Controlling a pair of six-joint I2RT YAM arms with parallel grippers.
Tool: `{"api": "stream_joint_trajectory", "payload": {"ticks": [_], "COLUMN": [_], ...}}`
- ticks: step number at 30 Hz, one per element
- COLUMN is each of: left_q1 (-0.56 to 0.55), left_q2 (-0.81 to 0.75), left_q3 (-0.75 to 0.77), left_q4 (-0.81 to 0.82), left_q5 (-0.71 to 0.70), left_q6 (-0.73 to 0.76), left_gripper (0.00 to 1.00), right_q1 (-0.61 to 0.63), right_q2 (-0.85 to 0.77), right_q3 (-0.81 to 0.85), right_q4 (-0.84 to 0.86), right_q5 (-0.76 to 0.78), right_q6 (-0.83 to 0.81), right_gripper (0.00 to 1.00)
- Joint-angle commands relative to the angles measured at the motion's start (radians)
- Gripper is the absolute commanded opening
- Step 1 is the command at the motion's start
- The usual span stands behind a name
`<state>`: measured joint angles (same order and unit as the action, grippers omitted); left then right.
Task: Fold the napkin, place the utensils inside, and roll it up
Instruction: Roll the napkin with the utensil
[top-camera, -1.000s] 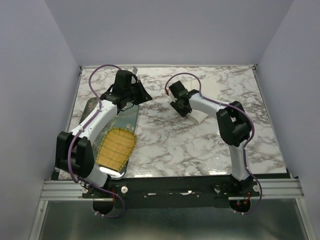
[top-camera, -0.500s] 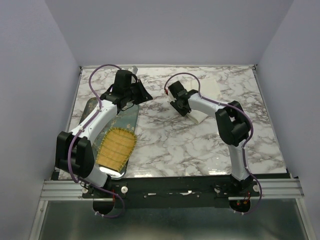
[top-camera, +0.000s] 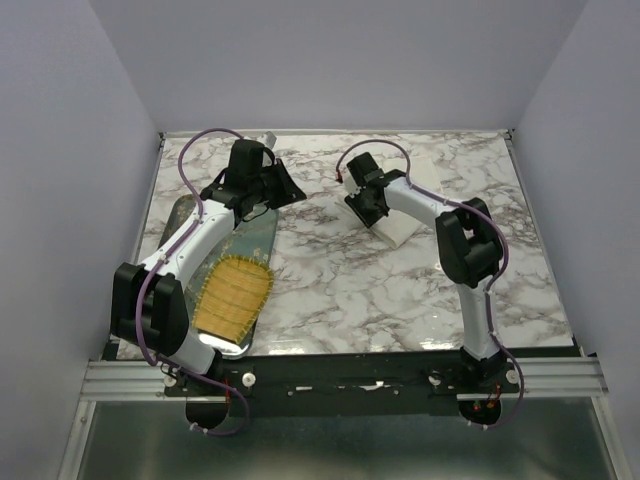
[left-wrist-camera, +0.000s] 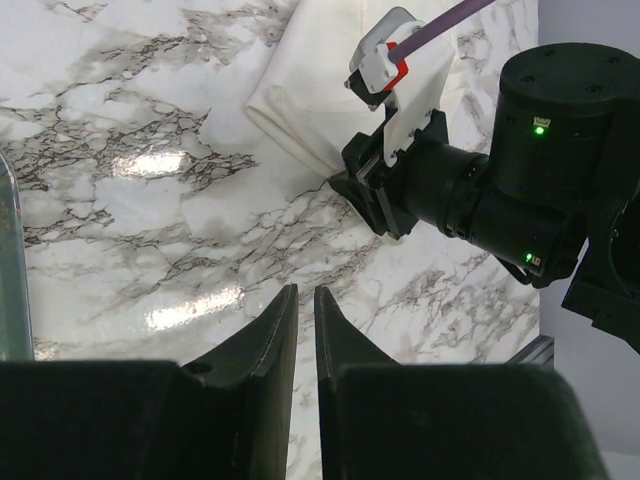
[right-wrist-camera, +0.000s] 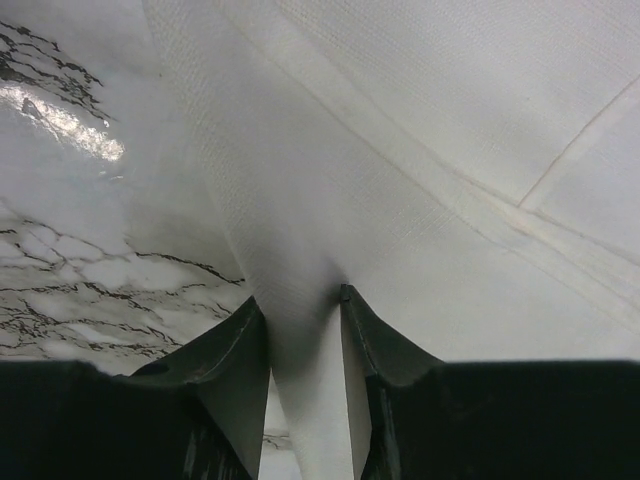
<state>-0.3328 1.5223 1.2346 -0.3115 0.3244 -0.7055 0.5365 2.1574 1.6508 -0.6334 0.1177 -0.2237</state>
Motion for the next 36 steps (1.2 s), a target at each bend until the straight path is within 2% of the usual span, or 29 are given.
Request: {"api": "stream_joint_trajectory", "payload": {"ticks": [1, 10, 16, 23, 28, 30, 32, 36], "left_q1": [0.009, 0.012, 0.011, -0.005, -0.054, -0.071, -0.084, -0.094], "left_q2": [-0.01, 0.006, 0.038, 0.067, 0.101, 0.13, 0.15, 0.199], "left_q3": [-0.006, -0.024, -0.055, -0.139, -0.181, -0.179, -0.169, -0.156], "left_q4": [0.025, 0.032, 0.045, 0.057, 0.081, 0.095, 0.1, 0.129], "left_q5": [0.025, 0.038, 0.08, 0.085, 0.084, 0.071, 0.065, 0.036], "left_q6": [-0.008, -0.002, -0.002, -0.028, -0.037, -0.046, -0.058, -0.132], "left_gripper": [0.2, 0.2, 0.29, 0.39, 0.47, 0.51, 0.64, 0.7], "right_q1": [-0.023, -0.024, -0.024, -0.038, -0.064, -0.075, -0.093, -0.11], "right_q2": [0.088, 0.128, 0.102, 0.085, 0.09, 0.099, 0.099, 0.088], "right_q3": [0.02, 0.083, 0.049, -0.008, -0.065, -0.081, -0.092, -0.106], "right_q4": [-0.104, -0.173, -0.114, -0.002, 0.084, 0.104, 0.124, 0.133], "right_q5": [-0.173, -0.295, -0.472, -0.688, -0.828, -0.863, -0.901, -0.895], "right_q6": [0.024, 0.066, 0.158, 0.271, 0.316, 0.322, 0.326, 0.323], "right_gripper": [0.35, 0.15, 0.02, 0.01, 0.0, 0.01, 0.0, 0.01]}}
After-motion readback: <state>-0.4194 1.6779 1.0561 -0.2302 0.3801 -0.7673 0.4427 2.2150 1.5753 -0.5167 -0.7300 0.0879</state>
